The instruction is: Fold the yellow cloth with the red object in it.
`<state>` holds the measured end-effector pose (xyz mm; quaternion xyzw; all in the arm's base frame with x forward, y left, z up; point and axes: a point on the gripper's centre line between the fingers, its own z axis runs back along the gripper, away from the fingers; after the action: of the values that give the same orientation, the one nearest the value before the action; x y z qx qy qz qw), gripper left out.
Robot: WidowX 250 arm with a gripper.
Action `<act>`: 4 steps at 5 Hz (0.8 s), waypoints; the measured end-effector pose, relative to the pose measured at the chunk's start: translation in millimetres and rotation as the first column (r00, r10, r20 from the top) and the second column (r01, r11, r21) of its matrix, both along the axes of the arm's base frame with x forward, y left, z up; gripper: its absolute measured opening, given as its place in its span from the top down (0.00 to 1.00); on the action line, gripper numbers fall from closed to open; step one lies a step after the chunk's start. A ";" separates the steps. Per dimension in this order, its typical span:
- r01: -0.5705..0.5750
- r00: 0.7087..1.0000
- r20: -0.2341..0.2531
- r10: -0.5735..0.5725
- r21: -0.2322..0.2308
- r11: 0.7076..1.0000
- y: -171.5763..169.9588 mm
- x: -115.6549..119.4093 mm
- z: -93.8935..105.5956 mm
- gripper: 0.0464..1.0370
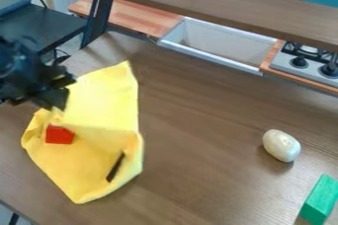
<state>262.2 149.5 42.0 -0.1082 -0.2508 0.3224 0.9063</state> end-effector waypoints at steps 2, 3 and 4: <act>0.005 1.000 0.019 -0.005 0.013 1.000 32.6 -16.3 7.1 1.00; 0.013 1.000 0.007 -0.013 0.010 1.000 39.7 -23.6 3.9 0.98; 0.032 0.999 -0.021 -0.031 0.019 0.999 45.8 -31.7 -4.8 0.84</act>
<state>230.5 195.3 37.2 -0.1001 -0.2427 0.3067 0.9149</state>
